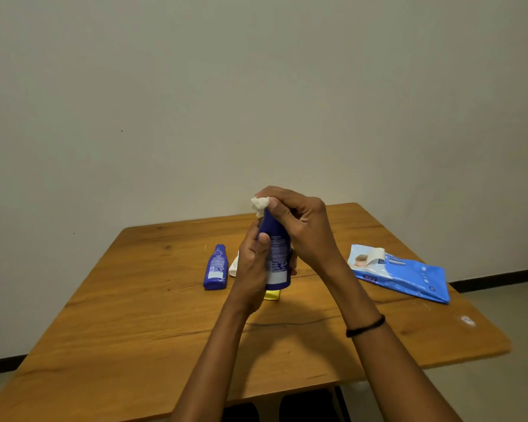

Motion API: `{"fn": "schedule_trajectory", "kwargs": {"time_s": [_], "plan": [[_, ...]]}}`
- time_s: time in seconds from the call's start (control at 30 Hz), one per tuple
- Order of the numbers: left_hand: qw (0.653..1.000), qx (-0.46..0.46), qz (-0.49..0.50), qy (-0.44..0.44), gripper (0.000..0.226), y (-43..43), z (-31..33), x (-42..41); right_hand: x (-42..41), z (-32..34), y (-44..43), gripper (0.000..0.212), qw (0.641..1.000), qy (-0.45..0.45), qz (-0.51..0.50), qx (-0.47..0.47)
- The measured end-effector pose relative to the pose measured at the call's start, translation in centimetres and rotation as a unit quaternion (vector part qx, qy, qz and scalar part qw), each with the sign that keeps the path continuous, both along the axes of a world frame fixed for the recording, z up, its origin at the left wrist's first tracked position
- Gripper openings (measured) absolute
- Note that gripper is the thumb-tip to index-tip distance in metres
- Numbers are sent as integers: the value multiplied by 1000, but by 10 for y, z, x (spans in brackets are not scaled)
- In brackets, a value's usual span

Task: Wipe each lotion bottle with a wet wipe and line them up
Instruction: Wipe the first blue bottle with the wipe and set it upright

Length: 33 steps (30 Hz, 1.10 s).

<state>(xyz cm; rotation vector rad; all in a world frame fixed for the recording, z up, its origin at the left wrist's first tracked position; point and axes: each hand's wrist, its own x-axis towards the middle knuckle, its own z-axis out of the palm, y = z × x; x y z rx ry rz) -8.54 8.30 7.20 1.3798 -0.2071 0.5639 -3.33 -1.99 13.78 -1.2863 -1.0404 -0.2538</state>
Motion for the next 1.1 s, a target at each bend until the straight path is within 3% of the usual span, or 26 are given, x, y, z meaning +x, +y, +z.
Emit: {"fn": "schedule_trajectory", "kwargs": {"time_s": [0.07, 0.17, 0.27, 0.33, 0.47, 0.53, 0.63, 0.73, 0.8, 0.87, 0.97, 1.03, 1.1], "plan": [[999, 22, 24, 3, 38, 2, -2, 0, 1, 0, 1, 18, 1000, -2, -22, -17], [981, 153, 119, -11, 33, 0, -2, 3, -3, -5, 7, 18, 985, -21, -168, -28], [913, 323, 247, -22, 46, -1, -8, 11, -8, -16, 14, 18, 948, -51, -312, -40], [886, 359, 291, -17, 49, -1, -12, 16, -9, -17, 14, 18, 937, -58, -341, -46], [967, 181, 171, 51, 28, 2, -3, 10, -7, -8, 8, 19, 976, -59, -208, -26], [987, 112, 90, 73, 23, 5, 3, 3, -5, -2, 4, 19, 992, -53, -114, -17], [996, 52, -54, 48, 55, 9, 6, -5, 0, 1, -2, 19, 1000, -12, 21, -6], [978, -35, -197, 54, 64, 7, 3, -9, 0, 0, -7, 21, 991, 50, 122, 13], [971, -70, -221, 59, 64, 4, 1, -9, -1, -1, -6, 21, 986, 80, 144, 25], [984, -57, -151, 68, 57, 0, 2, -7, -4, -2, -3, 20, 993, 82, 78, 24], [992, 60, 42, 100, 28, -4, 4, -1, -4, -7, 0, 18, 996, 36, -82, 0], [976, 158, 129, 73, 11, -4, 2, 3, -5, -11, 1, 18, 985, -7, -171, -13], [940, 272, 202, 36, 15, -2, -2, 9, -7, -16, 3, 19, 966, -47, -252, -26]]}}
